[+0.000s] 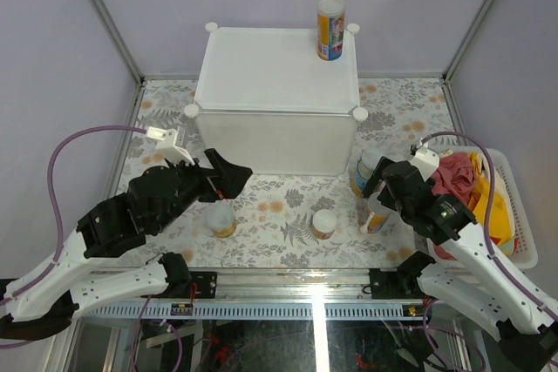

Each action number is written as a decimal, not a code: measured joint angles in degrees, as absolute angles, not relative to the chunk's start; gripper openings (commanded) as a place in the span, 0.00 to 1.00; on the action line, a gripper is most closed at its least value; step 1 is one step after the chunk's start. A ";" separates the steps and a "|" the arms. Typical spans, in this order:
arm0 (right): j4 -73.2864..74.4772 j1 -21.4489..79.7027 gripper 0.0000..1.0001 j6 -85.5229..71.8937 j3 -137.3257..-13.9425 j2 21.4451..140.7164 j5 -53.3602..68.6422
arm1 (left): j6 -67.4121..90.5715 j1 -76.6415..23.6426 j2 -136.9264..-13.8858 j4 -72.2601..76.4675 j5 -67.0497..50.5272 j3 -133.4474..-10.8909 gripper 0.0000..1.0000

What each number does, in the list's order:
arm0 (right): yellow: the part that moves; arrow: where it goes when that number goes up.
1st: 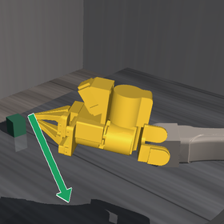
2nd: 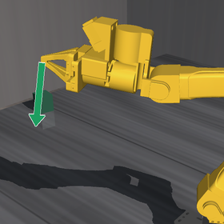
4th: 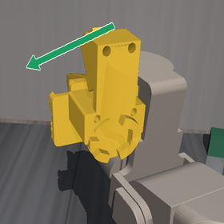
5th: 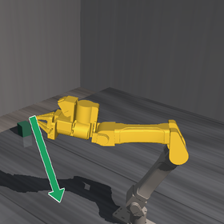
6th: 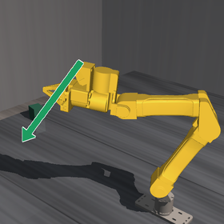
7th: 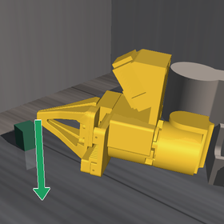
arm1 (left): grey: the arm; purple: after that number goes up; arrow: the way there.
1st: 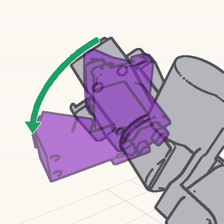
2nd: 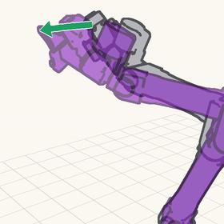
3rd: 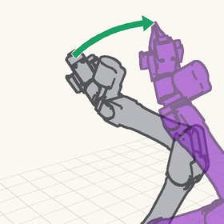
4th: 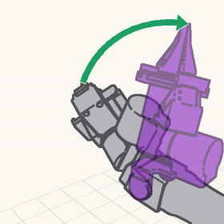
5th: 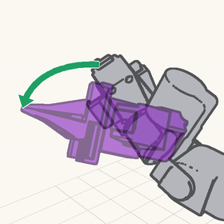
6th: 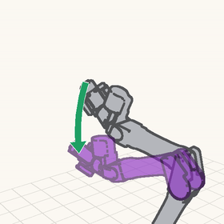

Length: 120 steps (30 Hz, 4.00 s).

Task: Place and organize the canned foods onto the counter
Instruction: Move the canned food to the center of the board.

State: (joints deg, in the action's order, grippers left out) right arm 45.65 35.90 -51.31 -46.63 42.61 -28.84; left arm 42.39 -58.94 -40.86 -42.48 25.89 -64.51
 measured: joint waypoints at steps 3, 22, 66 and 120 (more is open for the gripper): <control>45.69 35.90 0.99 -51.75 -45.58 42.63 -28.32 | 42.39 -58.94 -40.86 -42.50 25.91 -64.45 1.00; 45.67 36.64 0.95 -52.53 -41.25 42.11 -26.83 | 43.07 -58.94 -39.16 -42.52 25.96 -63.35 1.00; 32.84 48.53 0.35 -45.93 -44.18 59.07 -30.96 | 44.31 -58.94 -39.03 -42.54 25.98 -62.19 1.00; -0.34 66.76 0.81 -30.44 -56.58 88.23 -25.06 | 45.45 -58.94 -34.72 -46.35 28.97 -62.35 1.00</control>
State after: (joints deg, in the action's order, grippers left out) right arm -0.34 66.76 -30.44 -56.58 88.23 -25.06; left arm 45.45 -58.94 -34.72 -46.35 28.97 -62.35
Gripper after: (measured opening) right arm 0.788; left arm 0.996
